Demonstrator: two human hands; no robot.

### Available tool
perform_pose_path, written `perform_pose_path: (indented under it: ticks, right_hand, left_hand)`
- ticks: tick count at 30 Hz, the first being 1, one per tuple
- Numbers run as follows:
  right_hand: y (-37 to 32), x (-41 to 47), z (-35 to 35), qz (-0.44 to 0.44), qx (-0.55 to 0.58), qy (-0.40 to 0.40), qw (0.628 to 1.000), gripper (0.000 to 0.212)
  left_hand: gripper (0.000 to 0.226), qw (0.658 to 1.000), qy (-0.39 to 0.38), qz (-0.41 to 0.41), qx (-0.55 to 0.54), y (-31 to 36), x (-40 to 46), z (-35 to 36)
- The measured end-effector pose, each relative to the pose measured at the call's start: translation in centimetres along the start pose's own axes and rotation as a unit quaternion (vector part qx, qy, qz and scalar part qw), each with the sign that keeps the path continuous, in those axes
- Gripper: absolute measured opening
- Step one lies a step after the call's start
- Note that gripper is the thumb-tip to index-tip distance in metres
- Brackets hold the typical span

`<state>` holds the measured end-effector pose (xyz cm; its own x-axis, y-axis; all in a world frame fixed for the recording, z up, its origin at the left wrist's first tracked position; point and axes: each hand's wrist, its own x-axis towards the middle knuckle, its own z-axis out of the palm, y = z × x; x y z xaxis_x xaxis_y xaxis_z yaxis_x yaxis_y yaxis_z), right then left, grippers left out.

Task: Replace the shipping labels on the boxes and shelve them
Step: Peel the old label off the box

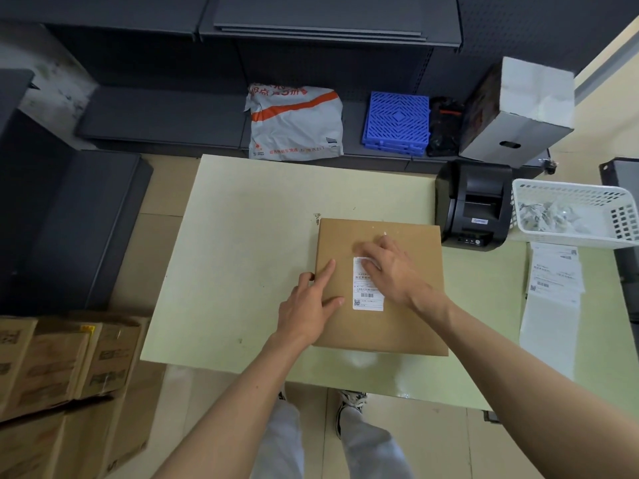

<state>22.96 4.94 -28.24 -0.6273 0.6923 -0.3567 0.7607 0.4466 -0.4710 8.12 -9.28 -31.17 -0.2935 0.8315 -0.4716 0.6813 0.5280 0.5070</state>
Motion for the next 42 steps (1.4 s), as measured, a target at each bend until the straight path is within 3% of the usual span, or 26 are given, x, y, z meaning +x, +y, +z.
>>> perform_pose_path:
  ticks: [23,28,42]
  right_hand:
    - [-1.3,0.3,0.3,0.01,-0.108,-0.023,0.994,0.03]
    - [-0.6,-0.7,0.9,0.002,-0.061,0.02,0.998,0.028]
    - [-1.7,-0.1,0.2,0.011,-0.096,-0.018,0.995,0.029]
  left_hand:
    - [0.072,1.0,0.002,-0.006,0.013,0.1,0.1,0.1]
    - [0.072,1.0,0.004,-0.004,0.007,0.2,0.0,0.2]
    - [0.072,1.0,0.007,-0.007,0.011,0.1,0.0,0.2]
